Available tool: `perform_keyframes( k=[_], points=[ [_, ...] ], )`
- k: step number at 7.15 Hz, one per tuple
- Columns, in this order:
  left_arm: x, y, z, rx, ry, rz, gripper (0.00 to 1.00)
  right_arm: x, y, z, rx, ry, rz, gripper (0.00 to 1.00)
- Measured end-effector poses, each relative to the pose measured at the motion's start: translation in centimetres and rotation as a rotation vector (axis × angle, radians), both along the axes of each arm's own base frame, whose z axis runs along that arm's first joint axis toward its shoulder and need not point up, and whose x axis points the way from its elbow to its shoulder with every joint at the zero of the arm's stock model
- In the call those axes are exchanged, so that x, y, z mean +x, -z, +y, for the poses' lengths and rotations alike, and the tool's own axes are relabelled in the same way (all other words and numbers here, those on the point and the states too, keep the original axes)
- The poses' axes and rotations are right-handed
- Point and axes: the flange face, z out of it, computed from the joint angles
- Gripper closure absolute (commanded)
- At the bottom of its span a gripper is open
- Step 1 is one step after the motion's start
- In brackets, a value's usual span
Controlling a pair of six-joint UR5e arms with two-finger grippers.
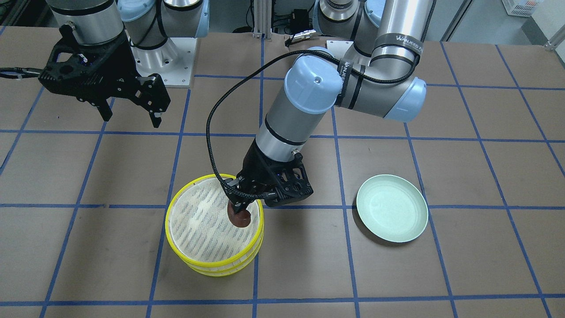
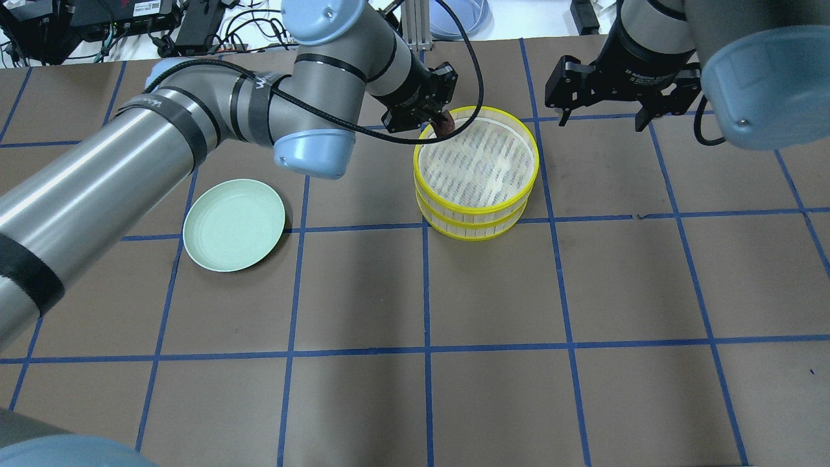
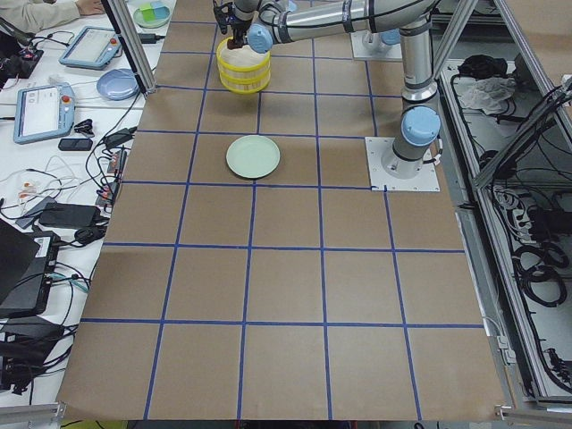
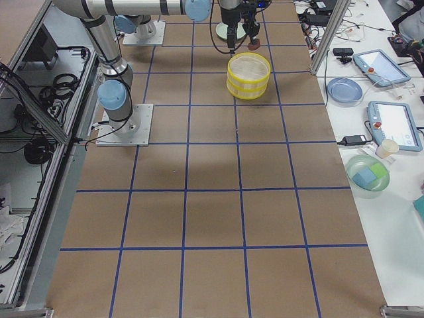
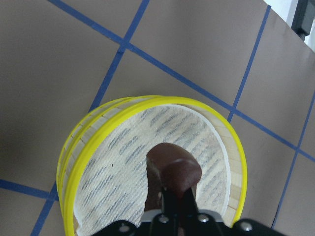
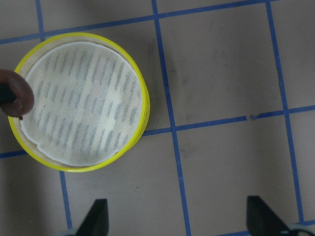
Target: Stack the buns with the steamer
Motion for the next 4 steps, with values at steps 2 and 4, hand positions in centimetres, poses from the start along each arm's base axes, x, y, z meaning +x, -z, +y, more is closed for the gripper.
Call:
perform_keyframes(
  k=[2,4],
  points=[
    [-1.2,2.4,0.1,0.028,0.009,-0.01,0.0,0.5,-0.9,-0.4,0.022,-0.046,-0.012,0.0],
    [-1.4,3.3,0.0,0.036,0.0,-0.011,0.0,0.9,-2.0,-1.9,0.051,-0.081,-0.011,0.0]
  ],
)
